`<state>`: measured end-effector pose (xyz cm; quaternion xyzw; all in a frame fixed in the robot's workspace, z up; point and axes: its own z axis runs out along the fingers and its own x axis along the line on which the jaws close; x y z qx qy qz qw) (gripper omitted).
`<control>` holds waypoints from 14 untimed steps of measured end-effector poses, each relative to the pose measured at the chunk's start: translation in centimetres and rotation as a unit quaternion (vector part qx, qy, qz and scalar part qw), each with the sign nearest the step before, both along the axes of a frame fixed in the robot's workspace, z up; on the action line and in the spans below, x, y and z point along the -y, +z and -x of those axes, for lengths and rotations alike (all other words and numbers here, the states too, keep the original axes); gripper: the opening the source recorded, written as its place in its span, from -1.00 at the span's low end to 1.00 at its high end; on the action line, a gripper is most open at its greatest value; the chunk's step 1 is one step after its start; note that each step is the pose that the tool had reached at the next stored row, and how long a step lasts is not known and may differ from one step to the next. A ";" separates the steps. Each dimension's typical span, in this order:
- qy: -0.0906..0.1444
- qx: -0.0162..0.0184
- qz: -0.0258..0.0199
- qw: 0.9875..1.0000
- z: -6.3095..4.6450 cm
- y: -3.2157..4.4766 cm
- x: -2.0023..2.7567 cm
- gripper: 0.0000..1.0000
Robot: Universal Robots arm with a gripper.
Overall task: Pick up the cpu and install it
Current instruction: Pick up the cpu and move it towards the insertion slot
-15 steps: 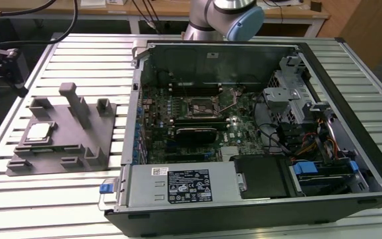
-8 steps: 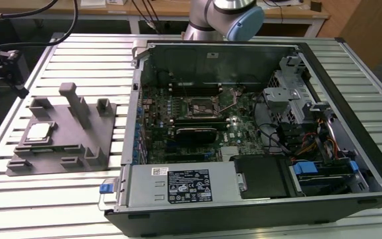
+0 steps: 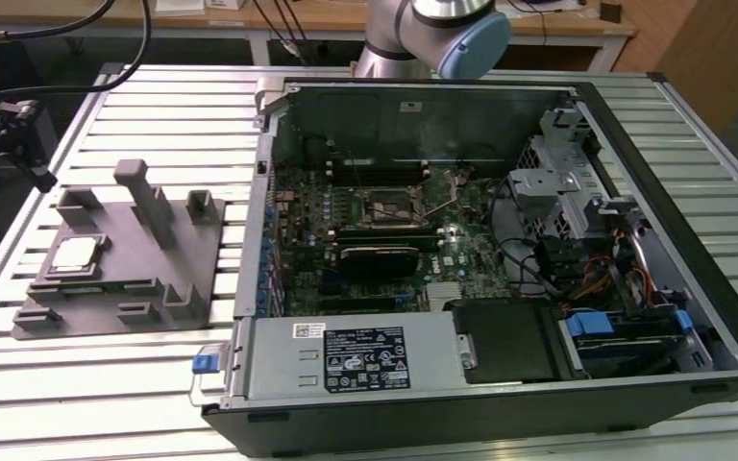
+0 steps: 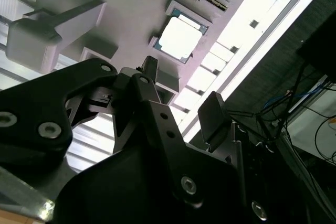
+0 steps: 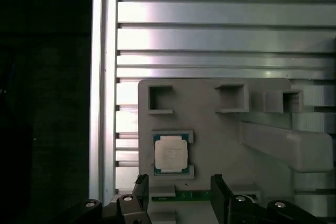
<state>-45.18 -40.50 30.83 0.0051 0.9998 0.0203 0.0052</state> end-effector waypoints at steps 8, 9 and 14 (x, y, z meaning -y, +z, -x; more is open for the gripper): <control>0.000 0.000 0.000 1.000 0.0 -0.33 0.00 0.17; 0.000 0.000 0.000 1.000 0.0 -0.37 0.00 0.17; 0.000 0.000 0.000 1.000 0.0 -0.55 0.00 0.17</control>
